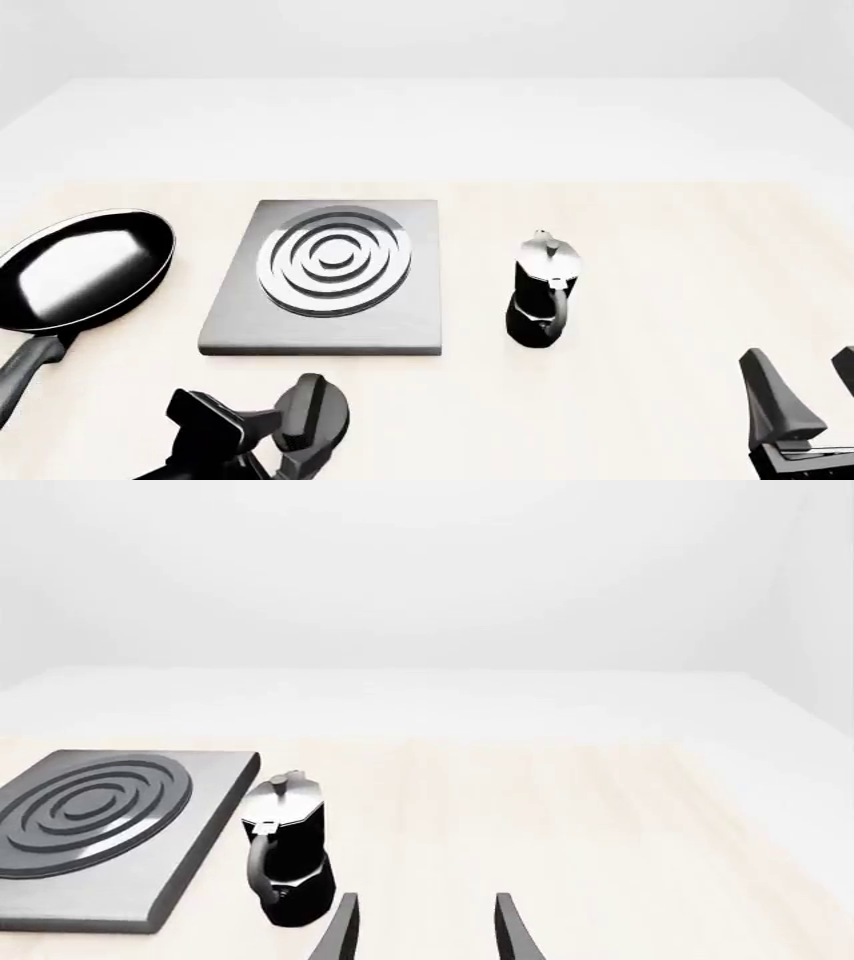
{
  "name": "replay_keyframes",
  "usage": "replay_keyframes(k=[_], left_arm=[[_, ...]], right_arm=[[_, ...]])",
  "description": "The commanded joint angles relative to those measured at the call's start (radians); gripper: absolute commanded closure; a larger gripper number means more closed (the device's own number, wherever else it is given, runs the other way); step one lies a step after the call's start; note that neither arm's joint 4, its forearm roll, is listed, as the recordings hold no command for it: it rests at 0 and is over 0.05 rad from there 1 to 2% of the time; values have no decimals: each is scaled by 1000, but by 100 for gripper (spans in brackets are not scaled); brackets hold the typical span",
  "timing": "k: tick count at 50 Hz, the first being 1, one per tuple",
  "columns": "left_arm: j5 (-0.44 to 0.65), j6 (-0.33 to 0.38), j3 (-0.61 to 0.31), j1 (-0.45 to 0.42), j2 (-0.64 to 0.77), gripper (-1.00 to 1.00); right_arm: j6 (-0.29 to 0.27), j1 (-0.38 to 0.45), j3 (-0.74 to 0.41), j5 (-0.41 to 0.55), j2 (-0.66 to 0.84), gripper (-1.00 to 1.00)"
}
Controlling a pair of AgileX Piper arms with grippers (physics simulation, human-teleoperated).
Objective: Turn on the stove and put the frying pan on it.
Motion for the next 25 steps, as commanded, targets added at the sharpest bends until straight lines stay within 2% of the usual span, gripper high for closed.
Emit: replay_keyframes(k=[1,7,25], left_arm=[[-139,-9,0,-6,153,-100],[-174,-9,0,-8,191,-100],[-55,-61,0,-187,39,-100]], right_arm=[[1,-3,0,0,0,-100],[1,-6,0,3,0,-100],[1,-14,0,4,0,-100]])
